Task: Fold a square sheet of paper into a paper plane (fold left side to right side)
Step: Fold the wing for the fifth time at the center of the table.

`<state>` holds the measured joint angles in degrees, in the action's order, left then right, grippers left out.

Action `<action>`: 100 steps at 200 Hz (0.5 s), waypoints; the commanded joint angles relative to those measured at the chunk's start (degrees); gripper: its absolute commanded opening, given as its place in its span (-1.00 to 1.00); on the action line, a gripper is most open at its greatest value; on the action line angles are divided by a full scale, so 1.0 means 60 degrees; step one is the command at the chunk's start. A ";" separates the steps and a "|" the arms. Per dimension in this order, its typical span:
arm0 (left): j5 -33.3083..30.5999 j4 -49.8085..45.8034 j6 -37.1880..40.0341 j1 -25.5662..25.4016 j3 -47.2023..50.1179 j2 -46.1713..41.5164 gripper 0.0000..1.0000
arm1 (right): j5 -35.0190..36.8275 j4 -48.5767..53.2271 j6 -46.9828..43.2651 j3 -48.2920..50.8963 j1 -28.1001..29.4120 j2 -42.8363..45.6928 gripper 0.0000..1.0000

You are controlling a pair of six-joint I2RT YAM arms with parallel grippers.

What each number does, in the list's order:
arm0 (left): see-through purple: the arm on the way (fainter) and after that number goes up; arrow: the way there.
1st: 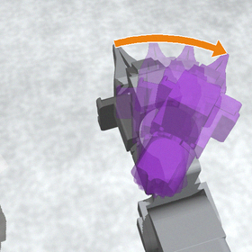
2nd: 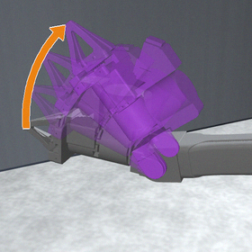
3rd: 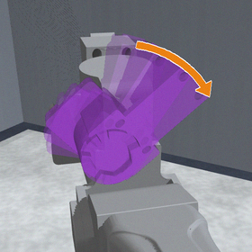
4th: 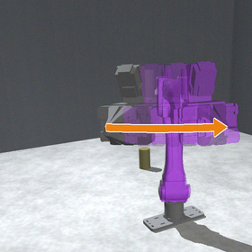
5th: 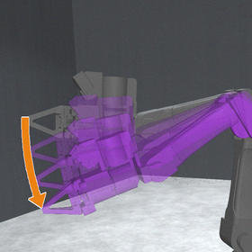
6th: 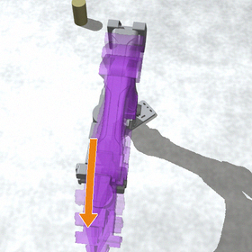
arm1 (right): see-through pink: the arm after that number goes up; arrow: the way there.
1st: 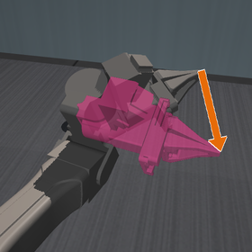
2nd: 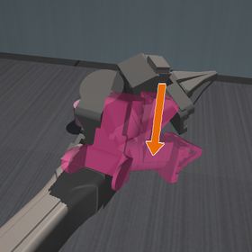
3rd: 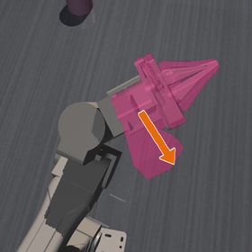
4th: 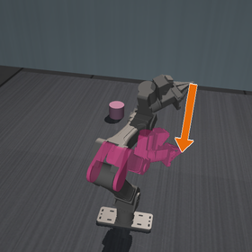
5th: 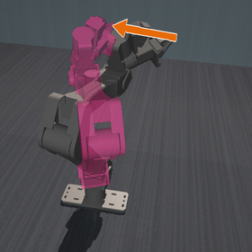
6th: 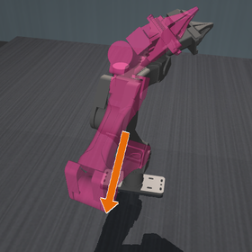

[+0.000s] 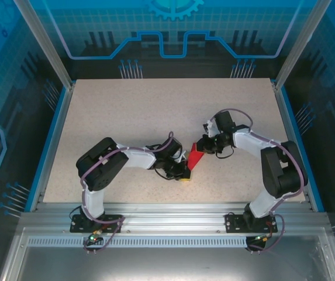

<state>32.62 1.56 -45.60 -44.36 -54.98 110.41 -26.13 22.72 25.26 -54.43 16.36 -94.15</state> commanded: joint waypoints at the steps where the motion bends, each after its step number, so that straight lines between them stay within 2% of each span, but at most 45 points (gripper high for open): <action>1: -0.0323 -0.0235 -0.0300 0.0146 0.0401 0.0202 -0.88 | -0.0342 0.0640 -0.0485 0.0157 0.0097 0.0348 -0.75; 55: -0.0309 -0.0182 -0.0339 0.0178 0.0418 0.0132 -0.89 | -0.0400 -0.0053 0.0008 0.0883 0.0833 0.0118 -0.77; 100: -0.0173 -0.0189 -0.0309 0.0203 0.0375 -0.0023 -0.88 | 0.0113 -0.0160 0.0041 0.0217 0.0843 -0.0888 -0.80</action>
<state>33.56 3.36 -46.68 -44.01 -54.19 110.37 -27.07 22.20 24.86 -50.83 20.99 -96.84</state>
